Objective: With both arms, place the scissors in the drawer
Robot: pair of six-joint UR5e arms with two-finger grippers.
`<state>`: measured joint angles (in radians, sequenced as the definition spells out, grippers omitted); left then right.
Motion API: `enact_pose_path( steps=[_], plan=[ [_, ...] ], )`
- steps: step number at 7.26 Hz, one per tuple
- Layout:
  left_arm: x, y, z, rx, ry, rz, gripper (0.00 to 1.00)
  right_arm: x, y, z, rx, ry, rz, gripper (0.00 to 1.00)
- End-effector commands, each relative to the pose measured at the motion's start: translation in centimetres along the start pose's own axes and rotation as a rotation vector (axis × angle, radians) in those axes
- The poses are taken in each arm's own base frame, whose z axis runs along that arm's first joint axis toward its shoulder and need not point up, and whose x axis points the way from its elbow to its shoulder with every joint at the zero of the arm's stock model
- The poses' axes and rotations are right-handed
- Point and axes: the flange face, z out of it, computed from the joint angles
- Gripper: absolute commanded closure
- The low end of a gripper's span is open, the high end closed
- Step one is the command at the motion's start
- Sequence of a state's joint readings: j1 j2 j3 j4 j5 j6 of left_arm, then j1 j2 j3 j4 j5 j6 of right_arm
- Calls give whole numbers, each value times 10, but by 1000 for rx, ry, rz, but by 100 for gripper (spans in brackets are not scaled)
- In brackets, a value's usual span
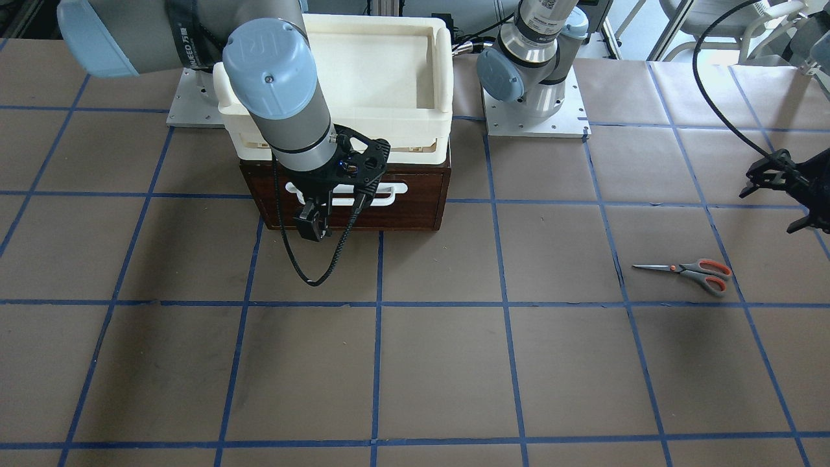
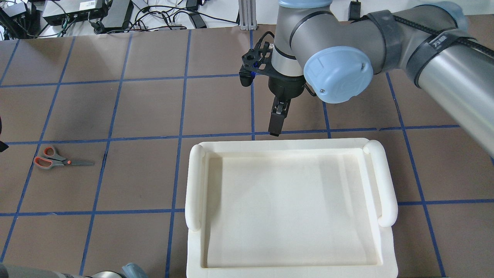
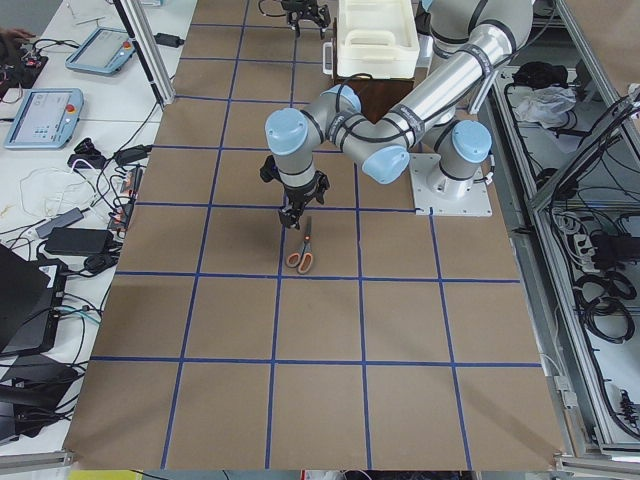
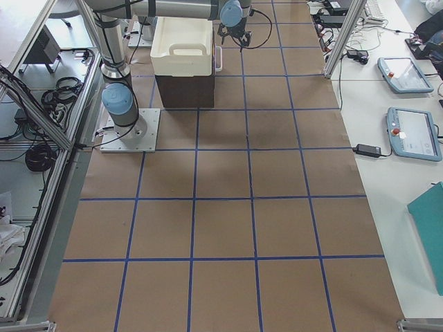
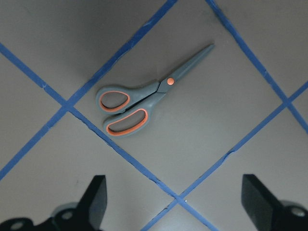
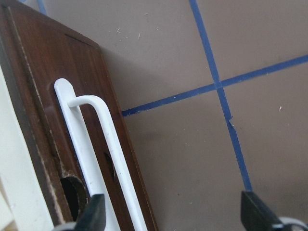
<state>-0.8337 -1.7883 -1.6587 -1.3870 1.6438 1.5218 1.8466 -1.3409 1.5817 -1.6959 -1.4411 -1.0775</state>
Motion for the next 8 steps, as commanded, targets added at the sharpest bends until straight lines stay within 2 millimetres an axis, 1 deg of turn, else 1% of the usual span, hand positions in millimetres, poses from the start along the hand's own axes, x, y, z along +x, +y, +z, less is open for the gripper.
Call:
enact_pose_path(
  steps=[1,2,3,4,5,6,7,8],
  plan=[
    [-35,-9,44,46,-73,275,0,9,-13,28,-23,-35,-135,0],
    [-35,-13,70,48,-55,355,0,1,-28,42,-60,-41,-200,0],
    [-31,-23,79,44,-53,404,0,3,-34,53,-121,-24,-296,0],
    [-24,-33,89,36,-65,500,1,6,-33,55,-135,-25,-361,1],
    [-19,-34,101,26,-100,554,0,7,-34,57,-136,-31,-387,3],
    [-12,-36,118,31,-73,563,0,8,-33,58,-135,-33,-384,5],
    [-12,-36,125,31,-63,622,0,8,-29,60,-139,-51,-358,7],
    [-16,-37,135,29,-65,706,0,6,-27,58,-139,-71,-325,7]
  ],
)
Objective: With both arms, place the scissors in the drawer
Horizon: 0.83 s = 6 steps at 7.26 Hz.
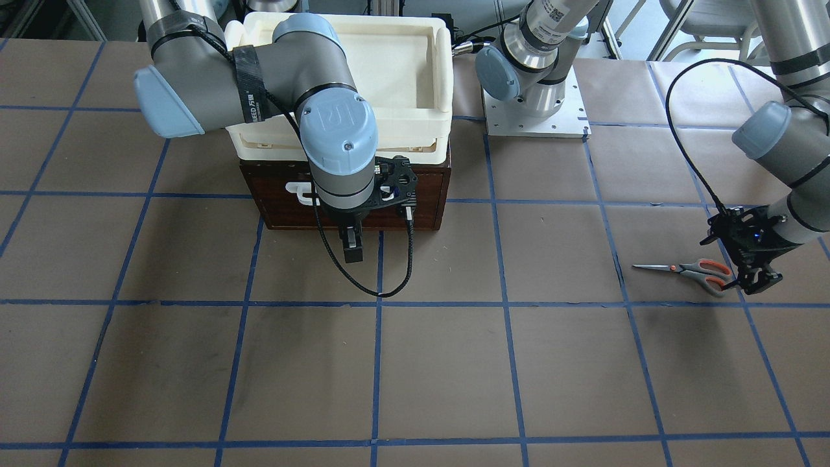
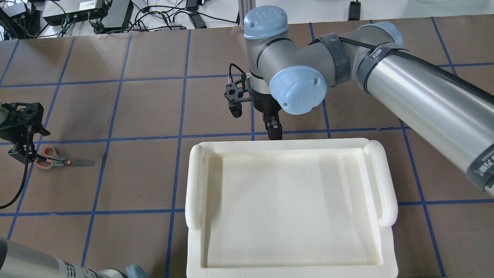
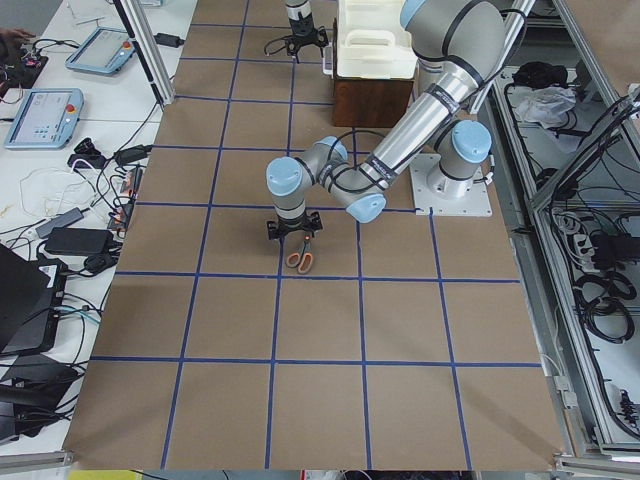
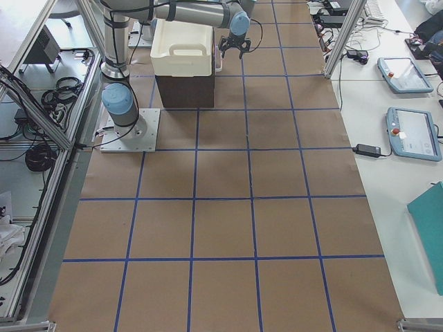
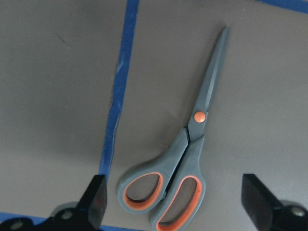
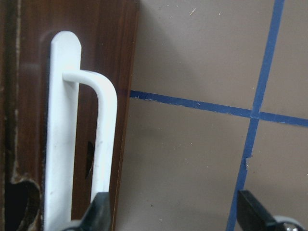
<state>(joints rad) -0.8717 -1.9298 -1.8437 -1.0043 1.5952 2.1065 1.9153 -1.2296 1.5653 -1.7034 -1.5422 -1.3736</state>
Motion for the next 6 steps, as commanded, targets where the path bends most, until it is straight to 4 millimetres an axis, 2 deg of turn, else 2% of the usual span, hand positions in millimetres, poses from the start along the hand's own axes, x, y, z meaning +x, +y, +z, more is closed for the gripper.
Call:
enact_pose_path(
  steps=[1,3,4,6],
  plan=[
    [-2,5,11,-8,-9,149,0,-3,2,-4,5,-18,36,6],
    [2,3,23,14,5,222,1,-3,2,1,0,-35,33,6],
    [10,4,40,42,29,215,0,-2,2,6,2,-40,29,6],
    [12,12,41,10,2,214,0,-3,3,9,-4,-47,17,10]
  ],
)
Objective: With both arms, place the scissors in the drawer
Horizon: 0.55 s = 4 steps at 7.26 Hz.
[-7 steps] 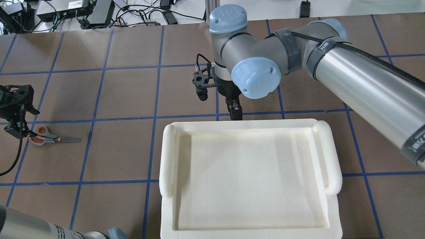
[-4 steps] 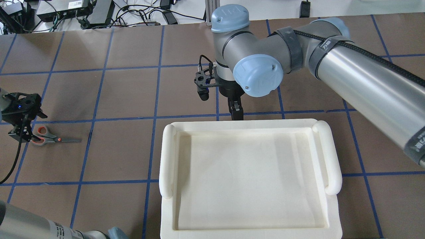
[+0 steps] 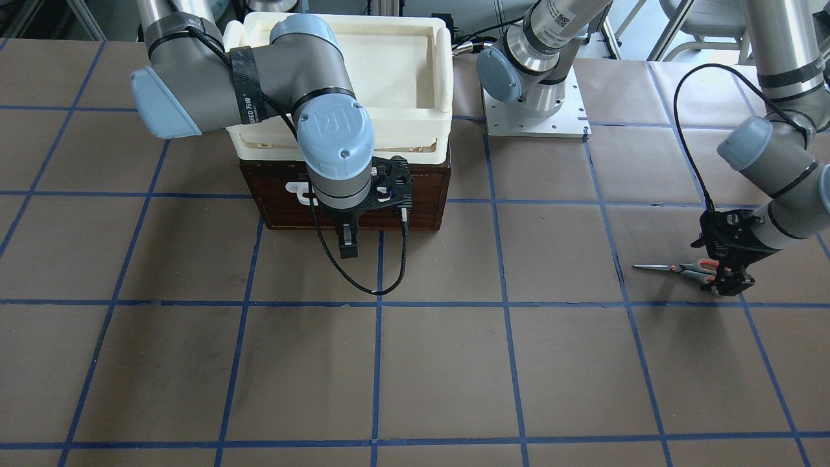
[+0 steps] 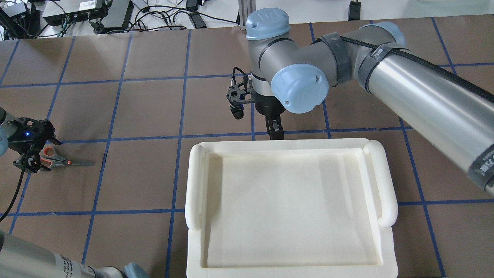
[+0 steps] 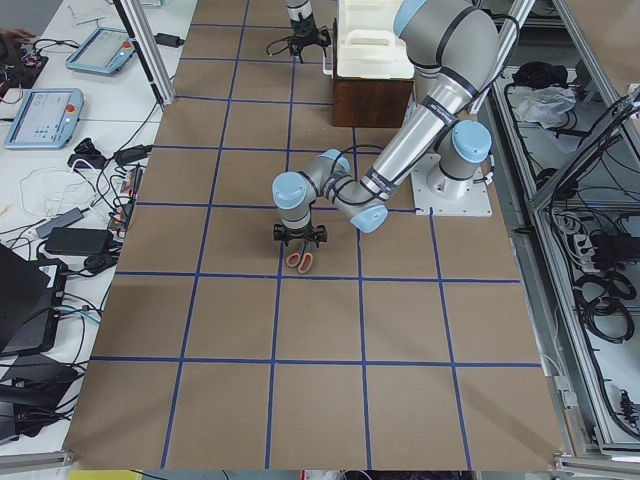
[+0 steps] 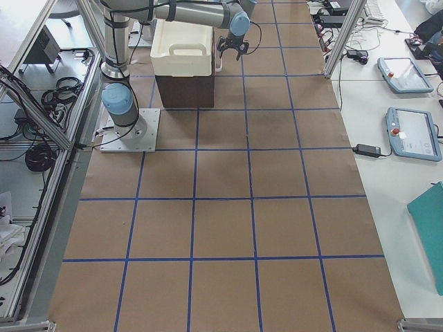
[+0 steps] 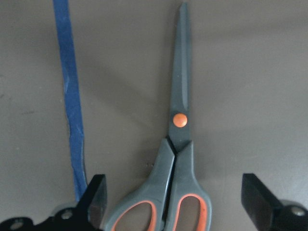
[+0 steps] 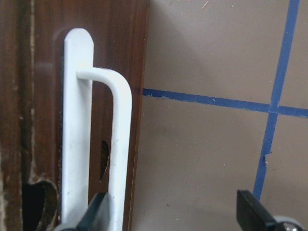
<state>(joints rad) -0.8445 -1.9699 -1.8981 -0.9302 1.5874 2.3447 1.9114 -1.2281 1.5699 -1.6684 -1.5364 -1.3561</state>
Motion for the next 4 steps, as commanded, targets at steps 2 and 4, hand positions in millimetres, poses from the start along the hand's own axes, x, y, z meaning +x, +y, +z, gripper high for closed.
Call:
enact_pose_path(
  steps=[2,4],
  plan=[
    [2,-1,8,-4,-6,-5,0,3,-1,14,-5,-25,-7,12],
    [1,-3,14,7,-1,3,2,5,0,8,-9,-15,1,11]
  ],
)
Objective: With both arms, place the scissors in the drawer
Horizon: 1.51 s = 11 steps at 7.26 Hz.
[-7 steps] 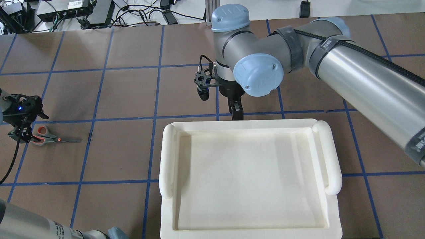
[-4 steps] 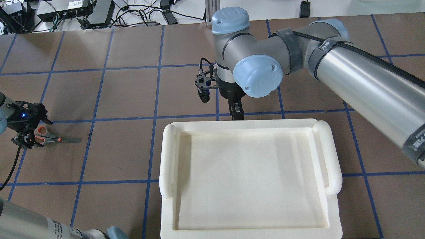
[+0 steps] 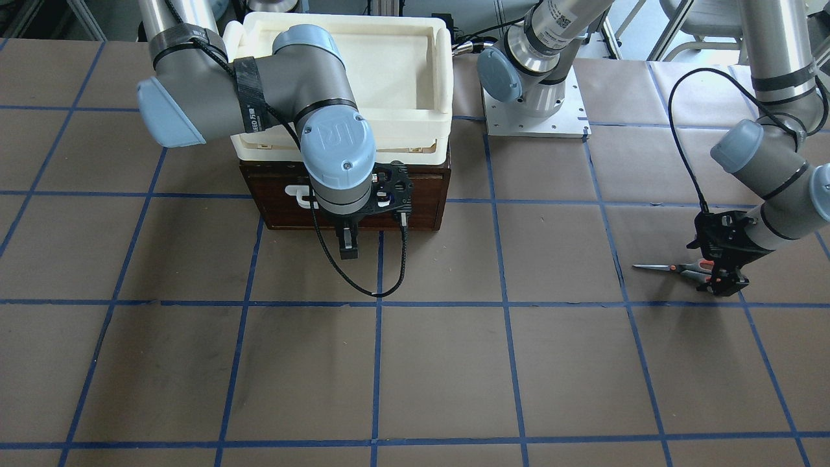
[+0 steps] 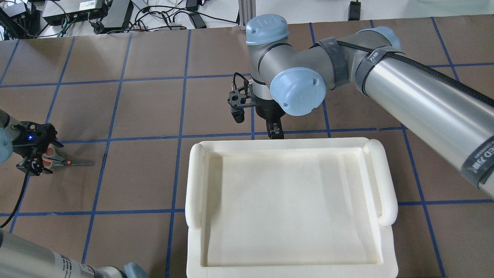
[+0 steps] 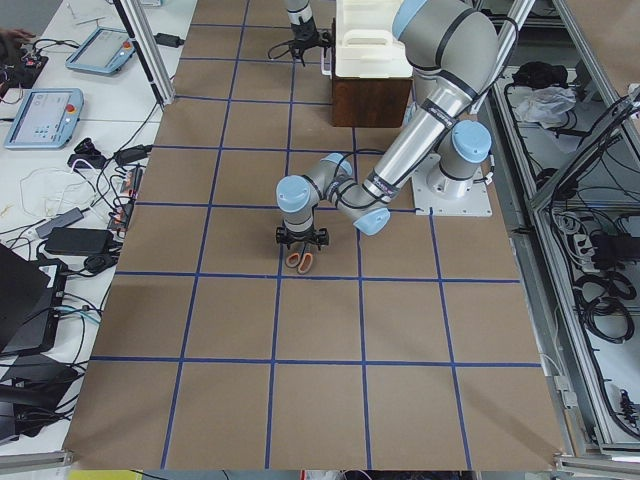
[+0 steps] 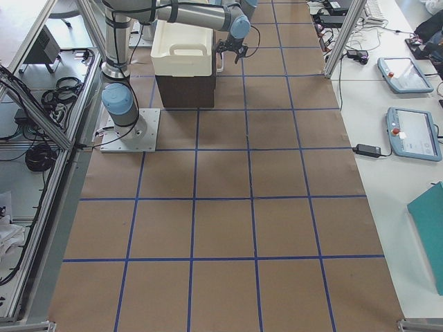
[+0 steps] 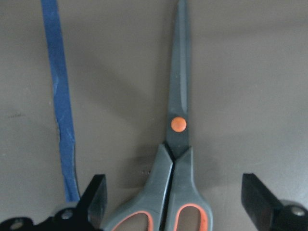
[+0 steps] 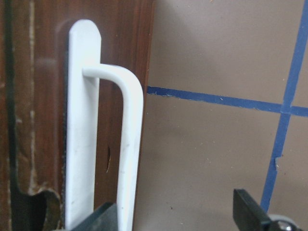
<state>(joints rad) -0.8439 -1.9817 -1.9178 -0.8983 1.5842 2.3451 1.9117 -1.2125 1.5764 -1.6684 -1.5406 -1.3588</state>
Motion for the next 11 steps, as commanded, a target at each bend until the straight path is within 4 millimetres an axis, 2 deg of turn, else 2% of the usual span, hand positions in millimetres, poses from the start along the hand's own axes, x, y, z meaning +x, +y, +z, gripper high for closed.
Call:
enact_pose_path(
  steps=[1,2,3,5,6,10,11],
  plan=[
    [-3,0,2,8,-5,5,3,0,0,-8,5,14,9,11],
    [-2,0,6,14,0,5,6,2,-1,-20,12,36,13,10],
    [-4,-1,5,25,-13,15,16,5,-3,-36,14,34,14,10],
    [-5,-2,6,32,-28,40,22,4,-2,-31,6,11,15,9],
    [-6,-2,7,33,-27,44,29,-1,-1,-30,-3,-22,16,9],
    [-4,-3,11,42,-23,66,30,-3,0,-13,-7,-57,11,6],
    [-5,-2,11,41,-24,69,34,-2,0,-12,-10,-56,11,6]
  ],
)
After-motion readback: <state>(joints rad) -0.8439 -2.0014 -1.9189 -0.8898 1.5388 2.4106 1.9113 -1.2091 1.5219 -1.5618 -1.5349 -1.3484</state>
